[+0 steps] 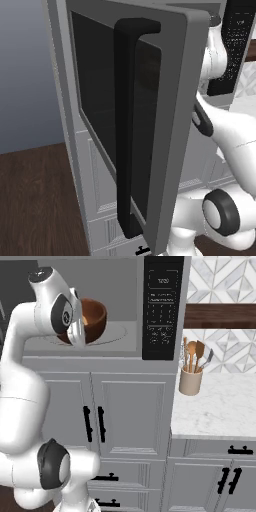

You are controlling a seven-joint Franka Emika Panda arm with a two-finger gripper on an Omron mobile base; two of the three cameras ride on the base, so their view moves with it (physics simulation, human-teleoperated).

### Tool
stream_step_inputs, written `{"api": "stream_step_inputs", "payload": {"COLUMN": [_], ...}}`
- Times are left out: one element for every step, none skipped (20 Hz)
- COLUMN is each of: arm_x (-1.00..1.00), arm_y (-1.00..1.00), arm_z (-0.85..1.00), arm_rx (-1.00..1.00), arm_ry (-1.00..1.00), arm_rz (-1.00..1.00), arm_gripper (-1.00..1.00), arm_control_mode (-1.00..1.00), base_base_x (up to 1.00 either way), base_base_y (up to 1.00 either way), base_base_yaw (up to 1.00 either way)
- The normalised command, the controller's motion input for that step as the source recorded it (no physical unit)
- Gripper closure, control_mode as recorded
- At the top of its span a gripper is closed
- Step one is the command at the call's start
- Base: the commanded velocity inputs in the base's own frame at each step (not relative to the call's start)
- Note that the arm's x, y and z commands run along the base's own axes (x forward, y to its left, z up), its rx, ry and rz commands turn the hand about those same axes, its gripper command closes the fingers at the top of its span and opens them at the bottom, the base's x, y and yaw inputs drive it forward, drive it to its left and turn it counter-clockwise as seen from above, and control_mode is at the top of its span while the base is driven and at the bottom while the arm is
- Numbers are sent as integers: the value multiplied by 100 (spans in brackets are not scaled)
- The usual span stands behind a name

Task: Pick the squash from the sink and place it in the bowl. Then pick the bowl and place it in the microwave. Then close the microwave door and press the start button.

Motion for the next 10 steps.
{"api": "stream_step_inputs", "payload": {"arm_x": [100,100,100,100,100,100,100,100,100,96], "arm_y": [0,9,4,0,0,0,0,0,0,1], "arm_z": [-29,-32,-30,-36,-25,-24,-18,-15,-9,-6], "arm_rx": [-12,-11,-7,-4,-3,-3,-2,0,0,0], "arm_ry": [-4,0,-1,0,0,0,0,0,0,0], "arm_rz": [0,0,0,0,0,0,0,0,0,0], "arm_gripper": [100,100,100,100,100,100,100,100,100,100], "arm_control_mode": [-100,-100,-100,-100,-100,-100,-100,-100,-100,-100], "base_base_x": [0,0,0,0,0,0,0,0,0,0], "base_base_y": [0,0,0,0,0,0,0,0,0,0], "base_base_yaw": [0,0,0,0,0,0,0,0,0,0]}}
